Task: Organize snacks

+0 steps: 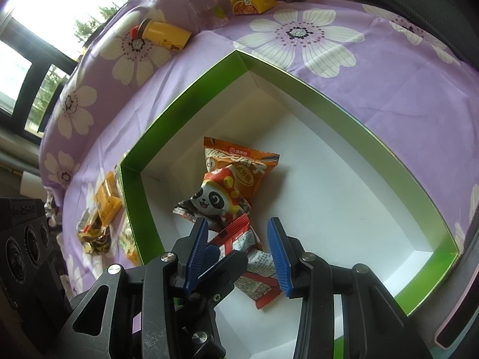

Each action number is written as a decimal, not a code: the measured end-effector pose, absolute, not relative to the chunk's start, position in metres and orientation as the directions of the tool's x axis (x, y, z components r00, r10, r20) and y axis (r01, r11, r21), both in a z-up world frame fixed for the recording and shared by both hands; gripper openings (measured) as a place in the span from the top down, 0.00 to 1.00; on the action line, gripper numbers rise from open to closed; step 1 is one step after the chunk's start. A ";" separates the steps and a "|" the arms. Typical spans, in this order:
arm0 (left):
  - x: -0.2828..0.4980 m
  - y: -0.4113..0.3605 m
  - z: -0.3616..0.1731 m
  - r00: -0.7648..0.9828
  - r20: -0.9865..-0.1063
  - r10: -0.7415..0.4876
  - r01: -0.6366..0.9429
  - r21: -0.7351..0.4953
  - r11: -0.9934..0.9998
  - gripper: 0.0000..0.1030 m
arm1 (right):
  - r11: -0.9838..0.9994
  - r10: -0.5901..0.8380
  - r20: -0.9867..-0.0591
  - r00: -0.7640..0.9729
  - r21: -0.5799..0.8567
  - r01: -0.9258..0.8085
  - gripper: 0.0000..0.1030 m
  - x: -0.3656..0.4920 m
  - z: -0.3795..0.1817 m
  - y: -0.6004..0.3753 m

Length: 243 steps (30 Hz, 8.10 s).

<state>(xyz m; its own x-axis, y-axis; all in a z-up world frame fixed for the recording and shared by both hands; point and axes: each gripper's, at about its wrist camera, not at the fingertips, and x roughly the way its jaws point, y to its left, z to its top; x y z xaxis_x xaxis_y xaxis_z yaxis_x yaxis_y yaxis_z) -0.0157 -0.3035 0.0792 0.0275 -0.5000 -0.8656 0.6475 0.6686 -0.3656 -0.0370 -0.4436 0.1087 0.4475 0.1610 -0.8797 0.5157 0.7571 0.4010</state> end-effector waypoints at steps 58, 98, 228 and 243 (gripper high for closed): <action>0.027 0.120 0.111 0.551 -0.793 -0.261 -0.072 -0.356 0.932 0.05 | 0.951 0.300 -0.814 0.497 0.298 -0.087 0.23 0.091 0.184 -0.159; 0.027 0.122 0.097 0.529 -0.811 -0.251 -0.127 -0.368 0.921 0.03 | 0.945 0.320 -0.827 0.462 0.248 -0.211 0.56 0.094 0.166 -0.113; -0.021 -0.212 0.165 0.362 -0.583 -0.728 0.722 -0.319 0.615 0.58 | 0.920 0.176 -0.706 0.686 0.366 0.141 0.43 -0.019 0.203 -0.358; -0.021 -0.265 0.149 0.234 -0.629 -0.742 0.755 -0.363 0.546 0.59 | 0.877 0.117 -0.758 0.641 0.381 0.291 0.43 -0.029 0.183 -0.408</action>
<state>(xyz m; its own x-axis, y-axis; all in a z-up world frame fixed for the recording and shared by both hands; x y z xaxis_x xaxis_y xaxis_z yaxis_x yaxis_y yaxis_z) -0.0208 -0.2652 0.1487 0.2342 -0.7417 -0.6285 0.7548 0.5462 -0.3633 -0.0290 -0.4076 0.1830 0.6412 0.1168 -0.7585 0.2915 0.8772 0.3815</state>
